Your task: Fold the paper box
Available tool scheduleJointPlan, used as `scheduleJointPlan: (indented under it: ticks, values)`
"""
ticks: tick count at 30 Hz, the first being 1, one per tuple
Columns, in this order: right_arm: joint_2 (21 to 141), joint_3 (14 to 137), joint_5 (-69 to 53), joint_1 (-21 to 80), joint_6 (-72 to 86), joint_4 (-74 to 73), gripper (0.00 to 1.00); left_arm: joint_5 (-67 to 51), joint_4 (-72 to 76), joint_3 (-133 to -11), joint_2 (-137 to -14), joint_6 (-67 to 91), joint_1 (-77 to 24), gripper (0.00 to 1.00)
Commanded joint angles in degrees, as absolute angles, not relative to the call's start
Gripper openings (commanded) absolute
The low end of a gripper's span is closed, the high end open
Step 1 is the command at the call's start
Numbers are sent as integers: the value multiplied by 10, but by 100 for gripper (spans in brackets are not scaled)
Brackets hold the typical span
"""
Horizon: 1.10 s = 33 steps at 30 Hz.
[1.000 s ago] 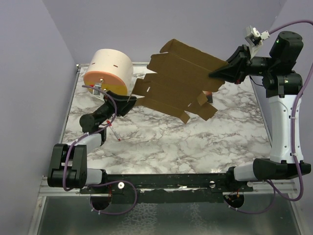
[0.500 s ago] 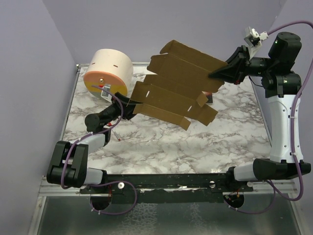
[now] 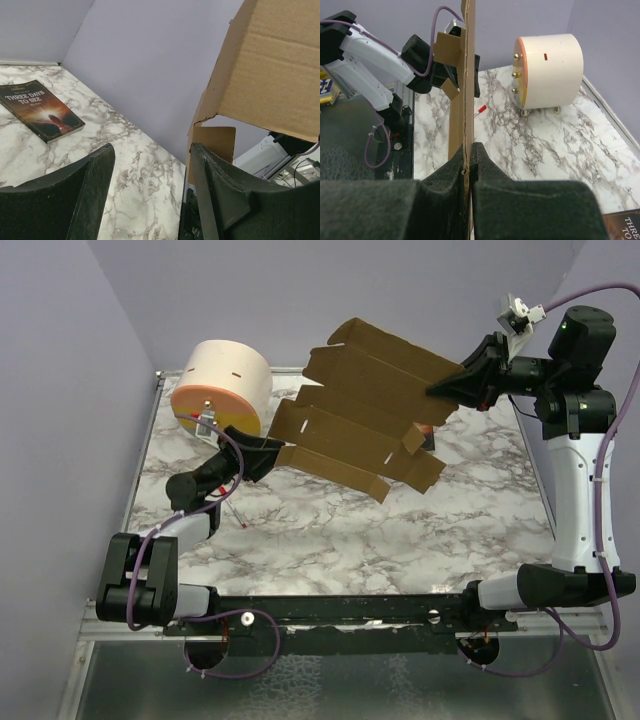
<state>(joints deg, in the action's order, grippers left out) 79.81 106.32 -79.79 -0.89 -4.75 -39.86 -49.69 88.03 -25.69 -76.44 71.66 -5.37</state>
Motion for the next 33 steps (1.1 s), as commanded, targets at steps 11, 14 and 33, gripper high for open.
scheduleJointPlan:
  ticks: [11, 14, 33]
  values:
    - [793, 1068, -772, -13, -52, -403, 1, -516, 1024, -254, -738, 729, -58, 68]
    - [793, 1069, -771, -13, -55, -405, 1, -518, 1024, -253, -734, 733, -58, 69]
    - [793, 1056, -773, -13, -50, -397, 1, -527, 1024, -251, -736, 743, -89, 78]
